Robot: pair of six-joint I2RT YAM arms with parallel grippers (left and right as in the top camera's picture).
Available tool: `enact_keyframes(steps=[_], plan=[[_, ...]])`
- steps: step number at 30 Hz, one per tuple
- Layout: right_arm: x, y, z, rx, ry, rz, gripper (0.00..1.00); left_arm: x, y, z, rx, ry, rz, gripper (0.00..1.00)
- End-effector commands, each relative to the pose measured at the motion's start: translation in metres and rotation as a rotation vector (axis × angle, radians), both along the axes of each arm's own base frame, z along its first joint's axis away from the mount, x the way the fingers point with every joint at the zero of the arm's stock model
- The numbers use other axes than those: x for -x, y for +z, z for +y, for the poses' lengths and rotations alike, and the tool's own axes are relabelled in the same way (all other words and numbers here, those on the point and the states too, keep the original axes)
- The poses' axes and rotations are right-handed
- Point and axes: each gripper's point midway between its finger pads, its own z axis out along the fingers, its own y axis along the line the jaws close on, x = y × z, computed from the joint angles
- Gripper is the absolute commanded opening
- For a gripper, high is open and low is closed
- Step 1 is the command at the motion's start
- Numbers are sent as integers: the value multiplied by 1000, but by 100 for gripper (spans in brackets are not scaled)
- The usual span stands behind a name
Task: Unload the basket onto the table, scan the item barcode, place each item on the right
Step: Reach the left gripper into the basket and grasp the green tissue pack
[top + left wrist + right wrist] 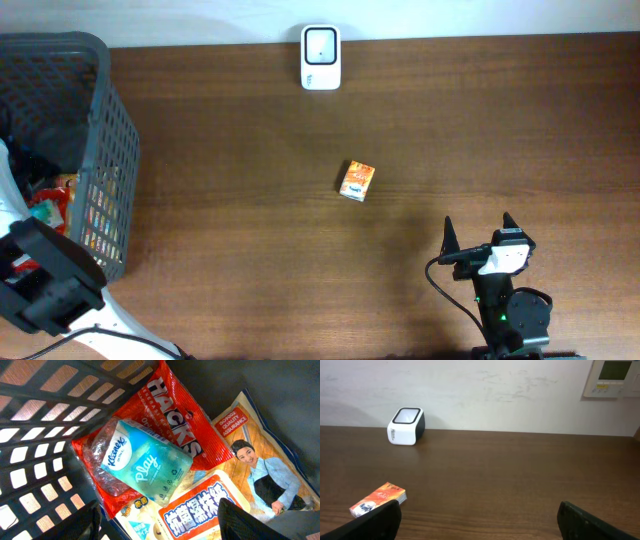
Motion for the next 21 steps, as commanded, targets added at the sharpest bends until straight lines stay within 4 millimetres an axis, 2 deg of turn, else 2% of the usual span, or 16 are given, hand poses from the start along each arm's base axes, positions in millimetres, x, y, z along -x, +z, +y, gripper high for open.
enact_keyframes(steps=[1, 3, 6, 8, 9, 13, 15, 16, 17, 19, 21], plan=[[0, -3, -1, -4, -5, 3, 98, 2, -12, -4, 13, -22, 25, 70], [0, -3, -1, -4, -5, 3, 98, 4, -34, -4, 38, -85, 79, 70], [0, -3, -1, -4, -6, 3, 98, 14, -52, 0, 27, -86, 148, 66], [0, -3, -1, -4, -5, 3, 98, 15, -55, 3, 20, -82, 152, 52], [0, -3, -1, -4, -5, 3, 99, 16, -55, 3, 20, -80, 152, 50], [0, -3, -1, -4, -5, 3, 98, 20, -65, 5, 38, -72, 175, 49], [0, -3, -1, -4, -5, 3, 98, 23, -77, 4, 58, -74, 201, 49], [0, -3, -1, -4, -5, 3, 98, 24, -80, 4, 63, -78, 207, 37], [0, -3, -1, -4, -5, 3, 98, 23, -80, 4, 62, -78, 204, 11], [0, -3, -1, -4, -5, 3, 99, 21, -76, 5, 56, -78, 197, 0], [0, -3, -1, -4, -5, 3, 98, 20, -64, 6, 55, -77, 190, 0]])
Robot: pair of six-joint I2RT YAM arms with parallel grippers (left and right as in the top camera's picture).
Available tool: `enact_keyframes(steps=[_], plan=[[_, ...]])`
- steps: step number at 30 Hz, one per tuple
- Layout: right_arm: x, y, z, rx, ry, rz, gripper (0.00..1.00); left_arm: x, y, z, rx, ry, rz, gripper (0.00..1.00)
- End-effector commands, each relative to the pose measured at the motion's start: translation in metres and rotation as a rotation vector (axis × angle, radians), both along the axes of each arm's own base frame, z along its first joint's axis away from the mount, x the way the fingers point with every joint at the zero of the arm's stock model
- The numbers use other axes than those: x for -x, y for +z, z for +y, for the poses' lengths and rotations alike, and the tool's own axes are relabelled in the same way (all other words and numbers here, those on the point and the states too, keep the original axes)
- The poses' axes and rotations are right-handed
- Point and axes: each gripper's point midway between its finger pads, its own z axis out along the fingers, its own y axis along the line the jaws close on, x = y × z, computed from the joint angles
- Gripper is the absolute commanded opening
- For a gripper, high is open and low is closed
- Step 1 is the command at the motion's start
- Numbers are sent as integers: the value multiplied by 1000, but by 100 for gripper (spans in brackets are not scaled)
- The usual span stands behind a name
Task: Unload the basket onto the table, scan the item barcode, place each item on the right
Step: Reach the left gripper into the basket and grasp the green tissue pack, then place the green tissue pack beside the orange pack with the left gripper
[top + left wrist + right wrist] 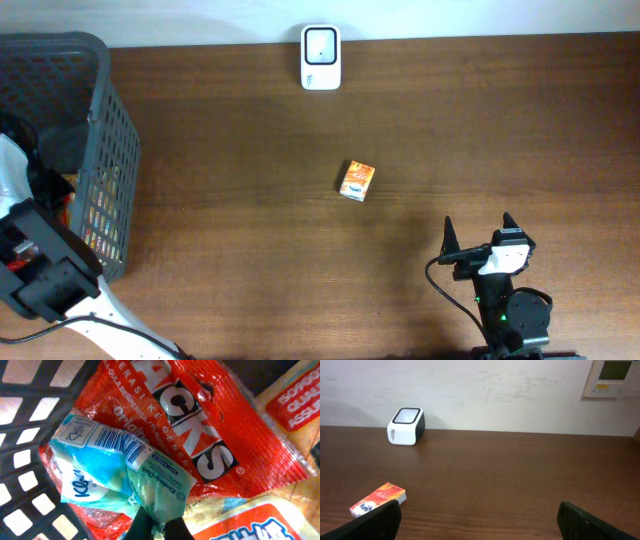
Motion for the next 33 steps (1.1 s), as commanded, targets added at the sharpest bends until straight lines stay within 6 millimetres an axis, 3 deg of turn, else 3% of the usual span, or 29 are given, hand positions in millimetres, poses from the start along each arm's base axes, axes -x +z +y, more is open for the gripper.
enact_keyframes(steps=[1, 5, 8, 10, 12, 14, 15, 17, 18, 20, 22, 24, 26, 27, 30, 33], plan=[[0, -3, -1, -4, -5, 3, 98, -4, 21, 2, 8, 5, -18, 0], [0, -3, -1, -4, -5, 3, 99, -42, 96, -16, 61, -23, -260, 0], [0, -3, -1, -4, -5, 3, 98, -64, 214, -25, -33, -83, -578, 0], [0, -3, -1, -4, -5, 3, 98, -71, 284, -52, -30, -164, -804, 0], [0, -3, -1, -4, -5, 3, 98, -65, 354, -103, 18, -297, -1024, 0], [0, -3, -1, -4, -5, 3, 98, -50, 403, -153, 21, -421, -1151, 0], [0, -3, -1, -4, -5, 3, 99, -42, 421, -186, 31, -498, -1194, 0], [0, -3, -1, -4, -5, 3, 99, -36, 434, -242, 94, -638, -1227, 0], [0, -3, -1, -4, -5, 3, 98, -37, 432, -287, 157, -790, -1212, 0], [0, -3, -1, -4, -5, 3, 99, -41, 412, -349, 253, -1022, -1131, 0], [0, -3, -1, -4, -5, 3, 98, -44, 373, -400, 320, -1199, -981, 0], [0, -3, -1, -4, -6, 3, 98, -52, 313, -441, 352, -1289, -762, 0], [0, -3, -1, -4, -5, 3, 98, -59, 258, -466, 340, -1334, -581, 0], [0, -3, -1, -4, -6, 3, 98, -61, 215, -484, 343, -1364, -452, 0], [0, -3, -1, -4, -5, 3, 98, -62, 141, -517, 386, -1409, -269, 0], [0, -3, -1, -4, -5, 3, 98, -73, 61, -523, 289, -1398, -78, 0]])
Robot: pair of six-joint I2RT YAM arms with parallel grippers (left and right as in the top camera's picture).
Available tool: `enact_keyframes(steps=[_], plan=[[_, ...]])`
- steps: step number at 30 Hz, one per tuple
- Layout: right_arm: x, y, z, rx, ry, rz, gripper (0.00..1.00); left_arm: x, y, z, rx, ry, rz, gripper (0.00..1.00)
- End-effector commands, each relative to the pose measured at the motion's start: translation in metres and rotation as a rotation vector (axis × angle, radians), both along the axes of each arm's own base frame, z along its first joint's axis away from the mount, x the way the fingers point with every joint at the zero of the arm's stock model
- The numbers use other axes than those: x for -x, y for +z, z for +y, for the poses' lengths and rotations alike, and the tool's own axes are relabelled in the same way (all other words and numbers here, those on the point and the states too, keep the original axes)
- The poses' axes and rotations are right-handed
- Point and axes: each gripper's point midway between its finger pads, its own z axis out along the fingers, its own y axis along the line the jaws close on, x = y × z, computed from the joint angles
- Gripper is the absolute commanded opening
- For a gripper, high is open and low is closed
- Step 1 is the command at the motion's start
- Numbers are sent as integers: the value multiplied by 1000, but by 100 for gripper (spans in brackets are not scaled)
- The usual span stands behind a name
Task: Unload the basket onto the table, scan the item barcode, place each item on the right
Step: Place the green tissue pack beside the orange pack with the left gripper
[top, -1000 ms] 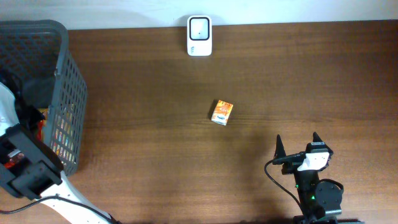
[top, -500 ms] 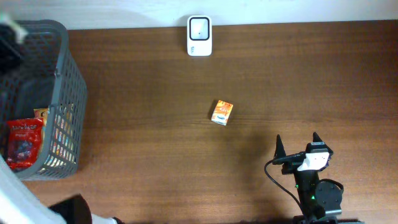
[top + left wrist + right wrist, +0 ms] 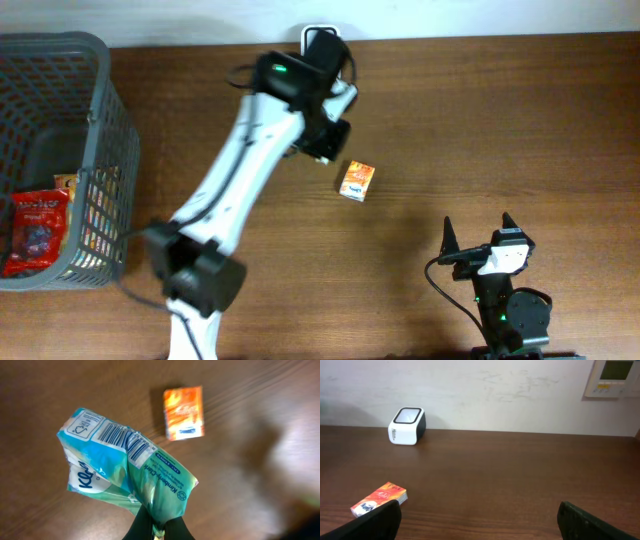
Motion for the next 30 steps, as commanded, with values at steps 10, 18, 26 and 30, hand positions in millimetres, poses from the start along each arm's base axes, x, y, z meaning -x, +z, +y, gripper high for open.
enact_keyframes(steps=[10, 18, 26, 30], plan=[[0, -3, -2, -4, -9, 4, 98, 14, -147, -43, -34, 11, 308, 15], [0, -3, -2, -4, -9, 4, 99, 2, -101, -75, 196, 3, 319, 29], [0, -3, -2, -4, -9, 4, 98, -79, 84, 31, 327, 193, -141, 99], [0, -3, -2, -4, -9, 4, 98, -83, 188, 144, 380, 384, -436, 99]])
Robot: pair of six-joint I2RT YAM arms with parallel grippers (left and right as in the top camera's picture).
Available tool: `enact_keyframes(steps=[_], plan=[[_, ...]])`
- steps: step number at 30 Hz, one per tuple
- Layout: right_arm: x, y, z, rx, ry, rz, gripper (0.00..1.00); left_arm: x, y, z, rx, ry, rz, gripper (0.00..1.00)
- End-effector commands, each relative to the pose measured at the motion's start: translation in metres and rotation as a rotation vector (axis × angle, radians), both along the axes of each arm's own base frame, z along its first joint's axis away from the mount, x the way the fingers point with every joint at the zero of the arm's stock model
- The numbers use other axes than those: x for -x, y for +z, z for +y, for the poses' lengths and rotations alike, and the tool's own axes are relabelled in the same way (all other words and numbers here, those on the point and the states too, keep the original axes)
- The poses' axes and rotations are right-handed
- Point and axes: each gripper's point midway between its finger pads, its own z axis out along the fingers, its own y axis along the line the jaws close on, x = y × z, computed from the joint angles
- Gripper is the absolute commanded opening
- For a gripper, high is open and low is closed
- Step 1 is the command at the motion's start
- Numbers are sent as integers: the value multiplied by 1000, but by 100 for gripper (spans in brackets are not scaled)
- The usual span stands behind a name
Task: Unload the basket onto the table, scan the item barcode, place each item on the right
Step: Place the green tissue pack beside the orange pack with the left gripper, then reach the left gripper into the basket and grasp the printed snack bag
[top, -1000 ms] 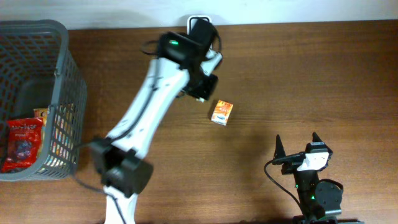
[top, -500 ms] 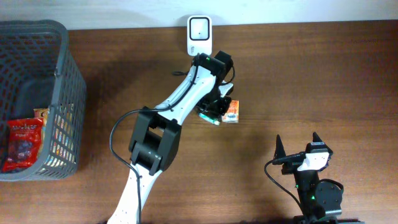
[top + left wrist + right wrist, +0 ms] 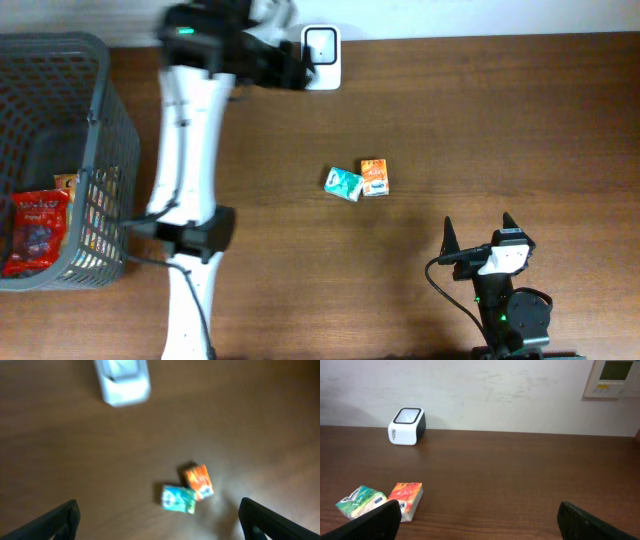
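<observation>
A teal tissue pack [image 3: 344, 183] lies on the brown table, touching an orange box [image 3: 376, 177] on its right. Both show blurred in the left wrist view, pack [image 3: 178, 498] and box [image 3: 198, 481]. The right wrist view has the pack [image 3: 360, 501] and box [image 3: 406, 500] at lower left. The white scanner [image 3: 321, 45] stands at the table's back edge, also scanner [image 3: 122, 380] and scanner [image 3: 406, 426]. My left gripper [image 3: 290, 68] hovers open and empty just left of the scanner. My right gripper [image 3: 478, 225] rests open at the front right.
A grey mesh basket [image 3: 100, 150] stands at the left edge with a red snack bag [image 3: 35, 230] and other packets inside. The left arm [image 3: 190, 180] stretches from the front edge to the back. A wall panel [image 3: 615, 377] hangs behind the table.
The left gripper has let go of the tissue pack, which now lies on the table against the orange box. The gripper is open and farther back by the scanner. The orange box has shifted slightly right.
My left gripper was open inside the basket over the tissue pack. Then it was shut on the pack's end. Then it held the pack above the table near the orange box. Now the pack lies beside that box and the gripper is empty. The right arm stayed still.
</observation>
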Motion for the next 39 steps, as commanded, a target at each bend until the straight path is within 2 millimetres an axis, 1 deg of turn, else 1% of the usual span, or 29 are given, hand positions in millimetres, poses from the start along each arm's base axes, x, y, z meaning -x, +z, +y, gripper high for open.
enact_keyframes(steps=[1, 2, 3, 4, 6, 7, 8, 9, 10, 11, 12, 13, 14, 16, 17, 18, 19, 20, 21, 23, 24, 27, 28, 29, 31, 32, 37, 39], plan=[[0, -3, -2, -3, -9, 4, 98, 19, 98, 110, 8, 227, -228, 99], [0, -3, -2, -3, -9, 4, 98, 26, 114, 135, 6, 282, -265, 99], [0, -3, -2, -3, -9, 4, 98, 39, 134, 169, 0, 360, -315, 99], [0, -3, -2, -3, -9, 4, 98, 50, 148, 190, -7, 413, -349, 99], [0, -3, -2, -3, -9, 4, 98, 87, 181, 252, -41, 578, -438, 99], [0, -3, -2, -3, -9, 4, 98, 96, 187, 268, -52, 624, -454, 99], [0, -3, -2, -3, -9, 4, 98, 119, 194, 311, -83, 749, -467, 99], [0, -3, -2, -3, -9, 4, 98, 123, 191, 321, -89, 777, -457, 99], [0, -3, -2, -3, -9, 4, 98, 125, 180, 338, -95, 823, -413, 99], [0, -3, -2, -3, -9, 4, 99, 125, 171, 347, -101, 846, -377, 99], [0, -3, -2, -3, -9, 4, 99, 126, 152, 362, -129, 891, -303, 99], [0, -3, -2, -3, -9, 4, 98, 127, 127, 379, -180, 944, -202, 99], [0, -3, -2, -3, -9, 4, 98, 129, 109, 388, -216, 973, -131, 99], [0, -3, -2, -3, -9, 4, 98, 136, 61, 417, -305, 1089, 51, 99], [0, -3, -2, -3, -9, 4, 98, 134, 42, 422, -314, 1092, 103, 99], [0, -3, -2, -3, -9, 4, 98, 130, 19, 424, -311, 1082, 159, 99], [0, -3, -2, -3, -9, 4, 98, 128, 5, 425, -309, 1076, 191, 97], [0, -3, -2, -3, -9, 4, 99, 125, -15, 427, -306, 1069, 229, 84], [0, -3, -2, -3, -9, 4, 98, 122, -35, 429, -304, 1063, 261, 77], [0, -3, -2, -3, -9, 4, 98, 120, -66, 426, -283, 1043, 318, 80], [0, -3, -2, -3, -9, 4, 98, 124, -89, 421, -270, 1022, 374, 82], [0, -3, -2, -3, -9, 4, 99, 139, -138, 410, -259, 994, 492, 82], [0, -3, -2, -3, -9, 4, 98, 140, -153, 405, -239, 983, 513, 82], [0, -3, -2, -3, -9, 4, 98, 141, -163, 401, -217, 972, 526, 82], [0, -3, -2, -3, -9, 4, 98, 140, -189, 384, -153, 890, 540, 82], [0, -3, -2, -3, -9, 4, 98, 139, -198, 379, -133, 858, 537, 82], [0, -3, -2, -3, -9, 4, 98, 150, -239, 372, -146, 815, 558, 79], [0, -3, -2, -3, -9, 4, 98, 159, -249, 375, -184, 824, 576, 75]])
